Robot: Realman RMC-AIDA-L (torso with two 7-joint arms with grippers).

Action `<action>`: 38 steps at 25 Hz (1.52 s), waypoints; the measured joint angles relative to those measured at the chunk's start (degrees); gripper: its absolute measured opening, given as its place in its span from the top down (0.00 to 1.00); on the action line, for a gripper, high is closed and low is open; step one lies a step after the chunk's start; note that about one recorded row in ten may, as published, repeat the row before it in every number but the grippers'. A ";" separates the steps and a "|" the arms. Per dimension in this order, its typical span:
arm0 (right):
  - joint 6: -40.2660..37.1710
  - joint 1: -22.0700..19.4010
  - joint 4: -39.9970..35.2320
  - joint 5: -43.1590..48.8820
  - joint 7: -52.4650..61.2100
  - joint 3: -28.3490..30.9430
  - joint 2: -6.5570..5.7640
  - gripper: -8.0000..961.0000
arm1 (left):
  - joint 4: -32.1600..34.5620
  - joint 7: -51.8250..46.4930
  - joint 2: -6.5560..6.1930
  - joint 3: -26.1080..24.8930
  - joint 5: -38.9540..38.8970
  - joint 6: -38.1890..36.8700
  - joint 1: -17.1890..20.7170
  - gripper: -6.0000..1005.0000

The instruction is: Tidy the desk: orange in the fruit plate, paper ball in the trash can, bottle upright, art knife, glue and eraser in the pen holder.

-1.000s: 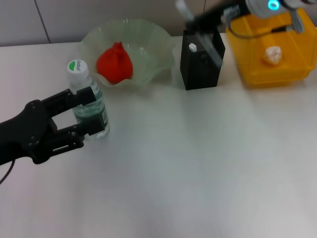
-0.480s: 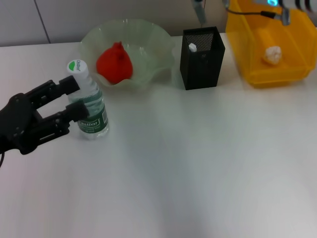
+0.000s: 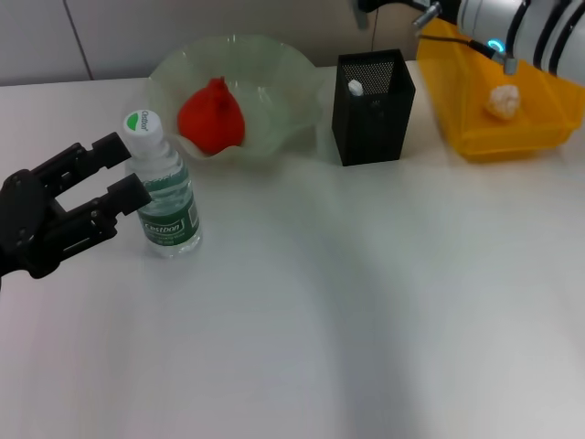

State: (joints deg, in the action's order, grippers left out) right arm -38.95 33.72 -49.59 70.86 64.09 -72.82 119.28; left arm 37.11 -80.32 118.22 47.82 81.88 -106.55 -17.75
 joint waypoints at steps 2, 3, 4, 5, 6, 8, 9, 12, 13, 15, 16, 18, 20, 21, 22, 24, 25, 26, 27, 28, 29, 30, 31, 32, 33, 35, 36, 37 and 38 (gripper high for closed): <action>-0.82 0.27 2.98 -6.53 -7.17 0.02 -0.03 0.84 | -0.02 0.04 -0.01 -0.41 0.00 0.27 -0.04 0.23; -1.88 0.50 5.08 -10.35 -11.33 0.15 -0.09 0.84 | -0.02 0.04 -0.01 -0.41 0.00 0.27 -0.04 0.23; -2.71 0.67 6.74 -12.97 -14.31 0.33 -0.14 0.84 | -0.02 0.06 -0.01 -0.59 0.00 0.28 -0.09 0.23; -4.24 0.90 8.74 -15.87 -17.73 0.76 -0.18 0.84 | -0.05 0.09 -0.01 -0.77 0.00 0.37 -0.17 0.23; -5.79 1.11 10.99 -18.59 -20.95 1.41 -0.20 0.84 | -0.06 0.11 -0.01 -0.82 0.00 0.42 -0.19 0.23; -8.69 1.63 14.80 -23.22 -25.64 2.67 -0.20 0.84 | -0.13 0.14 0.03 -0.99 0.00 0.65 -0.25 0.23; -10.80 2.25 18.10 -26.27 -28.23 3.55 -0.23 0.84 | -0.13 0.14 0.03 -0.99 0.00 0.65 -0.25 0.23; -12.28 2.81 21.71 -27.75 -29.83 4.38 -0.31 0.84 | -0.65 0.15 0.13 -1.30 0.01 0.79 -0.40 0.23; -12.64 2.96 22.57 -27.83 -30.34 4.57 -0.31 0.84 | -1.12 0.16 0.14 -1.41 0.02 0.81 -0.49 0.23; -12.87 3.11 23.53 -27.88 -30.76 4.72 -0.28 0.84 | -1.12 0.16 0.14 -1.41 0.02 0.81 -0.49 0.23; -13.14 3.29 24.46 -27.92 -31.02 4.86 -0.23 0.84 | -1.12 0.16 0.14 -1.41 0.02 0.81 -0.49 0.23; -13.72 3.68 26.35 -27.99 -31.23 4.99 -0.12 0.84 | -1.28 0.17 0.13 -1.44 0.03 0.82 -0.52 0.23; -14.53 4.01 27.92 -28.08 -31.38 5.03 -0.03 0.84 | -1.40 0.17 0.11 -1.46 0.04 0.92 -0.53 0.23; -14.86 4.13 28.57 -28.13 -31.47 5.04 0.00 0.84 | -1.45 0.19 0.11 -1.46 0.04 0.96 -0.53 0.23; -15.01 4.21 28.92 -28.17 -31.51 5.08 0.03 0.84 | -1.47 0.43 0.10 -1.46 0.04 1.00 -0.52 0.23; -15.17 4.49 29.65 -28.28 -31.54 5.22 0.05 0.84 | -1.47 0.52 0.09 -1.46 0.04 1.00 -0.48 0.23; -15.19 4.69 30.11 -28.35 -31.56 5.33 0.06 0.84 | -1.47 0.64 0.08 -1.46 0.04 1.00 -0.37 0.23; -15.20 4.85 30.52 -28.40 -31.58 5.44 0.06 0.84 | -1.49 0.70 0.08 -1.45 0.04 1.00 -0.27 0.23; -15.20 5.02 31.23 -28.44 -31.61 5.63 0.08 0.84 | -1.59 0.70 0.08 -1.44 0.04 1.00 -0.04 0.23; -15.20 5.02 31.23 -28.44 -31.61 5.63 0.08 0.84 | -1.59 0.70 0.08 -1.44 0.04 1.00 -0.04 0.23; -15.14 5.03 31.33 -28.46 -31.72 5.66 0.08 0.84 | -1.71 0.70 0.08 -1.43 0.04 1.00 0.05 0.23; -15.02 5.03 31.40 -28.47 -31.92 5.74 0.08 0.84 | -1.86 0.71 0.06 -1.44 0.04 1.00 0.11 0.23; -14.90 5.03 31.47 -28.49 -32.19 5.84 0.08 0.84 | -2.01 0.72 0.01 -1.49 0.04 1.00 0.14 0.23; -14.81 5.04 31.61 -28.51 -32.65 6.04 0.08 0.84 | -2.14 0.74 -0.03 -1.53 0.04 1.00 0.15 0.23; -14.81 5.04 31.61 -28.51 -32.65 6.04 0.08 0.84 | -2.16 0.76 -0.05 -1.56 0.04 1.00 0.15 0.23; -14.80 5.05 32.07 -28.52 -32.78 6.11 0.08 0.84 | -2.18 0.78 -0.07 -1.58 0.04 1.00 0.17 0.23; -14.77 5.05 32.40 -28.52 -32.83 6.13 0.08 0.84 | -2.18 0.78 -0.06 -1.59 0.04 1.00 0.18 0.23; -14.71 5.05 33.36 -28.52 -32.96 6.14 0.02 0.84 | -2.18 0.78 -0.04 -1.58 0.04 1.00 0.19 0.23; -14.71 5.05 33.36 -28.52 -32.96 6.14 0.02 0.84 | -2.21 0.85 -0.02 -1.59 0.04 1.00 0.22 0.23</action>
State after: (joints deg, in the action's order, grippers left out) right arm -53.66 38.77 -16.23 42.34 31.13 -66.69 119.30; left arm 34.90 -79.48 118.20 46.23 81.92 -105.55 -17.54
